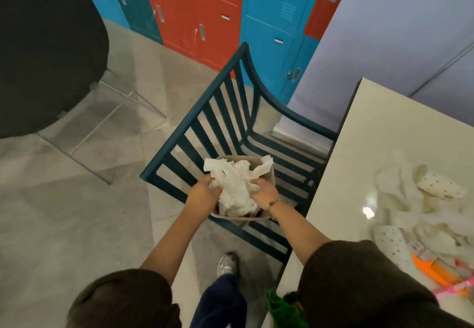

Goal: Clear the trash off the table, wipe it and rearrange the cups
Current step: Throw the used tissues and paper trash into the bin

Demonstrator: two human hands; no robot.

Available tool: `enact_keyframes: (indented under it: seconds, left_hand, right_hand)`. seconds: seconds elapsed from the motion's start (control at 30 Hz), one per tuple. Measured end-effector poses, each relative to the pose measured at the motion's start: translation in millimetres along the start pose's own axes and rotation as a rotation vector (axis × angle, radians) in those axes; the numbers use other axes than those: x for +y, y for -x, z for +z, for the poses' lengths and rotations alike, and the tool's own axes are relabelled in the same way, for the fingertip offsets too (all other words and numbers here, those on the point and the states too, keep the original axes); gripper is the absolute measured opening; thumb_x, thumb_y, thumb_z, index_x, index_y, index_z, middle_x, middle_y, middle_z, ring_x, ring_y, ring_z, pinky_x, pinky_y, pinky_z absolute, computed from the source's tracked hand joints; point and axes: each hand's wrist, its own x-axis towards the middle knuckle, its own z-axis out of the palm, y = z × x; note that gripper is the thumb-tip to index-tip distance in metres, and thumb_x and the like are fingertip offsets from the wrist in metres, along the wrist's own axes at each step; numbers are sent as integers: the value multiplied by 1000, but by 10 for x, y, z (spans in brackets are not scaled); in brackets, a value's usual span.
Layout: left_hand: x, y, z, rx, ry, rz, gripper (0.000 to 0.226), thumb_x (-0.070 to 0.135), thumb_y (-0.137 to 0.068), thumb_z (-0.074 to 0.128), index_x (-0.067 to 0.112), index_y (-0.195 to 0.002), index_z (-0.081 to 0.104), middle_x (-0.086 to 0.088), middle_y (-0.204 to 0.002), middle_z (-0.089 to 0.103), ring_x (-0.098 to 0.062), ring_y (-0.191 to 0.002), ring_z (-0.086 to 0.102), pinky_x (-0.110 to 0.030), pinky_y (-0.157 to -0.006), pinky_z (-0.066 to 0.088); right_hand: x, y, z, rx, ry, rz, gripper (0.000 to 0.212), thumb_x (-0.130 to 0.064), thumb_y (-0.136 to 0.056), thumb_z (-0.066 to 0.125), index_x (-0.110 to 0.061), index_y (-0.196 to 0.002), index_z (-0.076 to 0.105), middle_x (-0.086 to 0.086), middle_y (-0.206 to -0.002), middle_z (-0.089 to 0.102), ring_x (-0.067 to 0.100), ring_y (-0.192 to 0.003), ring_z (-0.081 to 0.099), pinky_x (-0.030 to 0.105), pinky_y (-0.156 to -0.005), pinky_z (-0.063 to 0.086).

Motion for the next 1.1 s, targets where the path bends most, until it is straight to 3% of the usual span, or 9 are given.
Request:
enact_keyframes:
  seconds: [0.17, 0.33, 0.43, 0.57, 0.73, 0.93, 1.1]
  left_hand:
    - [86, -79, 191, -151, -179, 6, 45, 27, -95, 46, 21, -139, 40, -9, -143, 44, -28, -127, 46, -33, -104, 36]
    - [403, 97, 402, -115, -80, 88, 33, 26, -93, 52, 26, -126, 53, -1, -132, 55, -23, -118, 53, -35, -103, 40]
    - [727, 417, 628, -121, 2, 180, 29, 24, -95, 47, 26, -123, 54, 6, -118, 57, -19, -105, 53, -32, -94, 41]
    - [1069, 830, 970, -149, 62, 314, 26, 28, -96, 47, 27, -121, 55, 12, -110, 56, -7, -97, 52, -21, -82, 40]
    - [1390, 1362, 1579, -235, 65, 459, 21, 29, -94, 50, 30, -113, 59, 6, -107, 62, -12, -96, 61, -19, -73, 45]
    - [1627, 2182, 2613, -351, 38, 543, 16, 20, -92, 55, 29, -103, 62, 3, -99, 66, -13, -89, 64, -14, -73, 44]
    - [1635, 2573, 3229, -364, 11, 523, 18, 16, -90, 56, 34, -96, 60, 2, -93, 67, -15, -84, 66, -22, -74, 44]
  right_hand:
    - [60, 249, -135, 86, -85, -6, 32, -22, -98, 40, -12, -125, 55, 11, -130, 54, 29, -120, 50, 30, -100, 38]
    - [396, 662, -324, 298, -293, -31, 19, -19, -94, 50, -18, -108, 64, -2, -110, 62, 15, -101, 58, 13, -82, 41]
    - [663, 1122, -526, 419, -437, -104, 16, -16, -93, 53, -15, -104, 64, -7, -99, 59, 5, -85, 58, 2, -65, 43]
    - [1087, 1650, -732, 558, -599, -92, 17, -6, -92, 48, -15, -94, 63, 3, -97, 65, 16, -83, 62, 5, -59, 46]
    - [1835, 2311, -1016, 666, -600, -61, 20, -1, -88, 52, -17, -88, 63, 5, -87, 68, 6, -62, 62, 6, -53, 44]
    - [3113, 3076, -1155, 747, -608, 52, 17, -5, -88, 55, -21, -85, 61, 8, -89, 67, 20, -69, 63, 10, -57, 45]
    - [3923, 3277, -1227, 826, -536, 129, 15, -8, -87, 56, -16, -93, 66, -1, -99, 65, 16, -90, 60, 26, -80, 48]
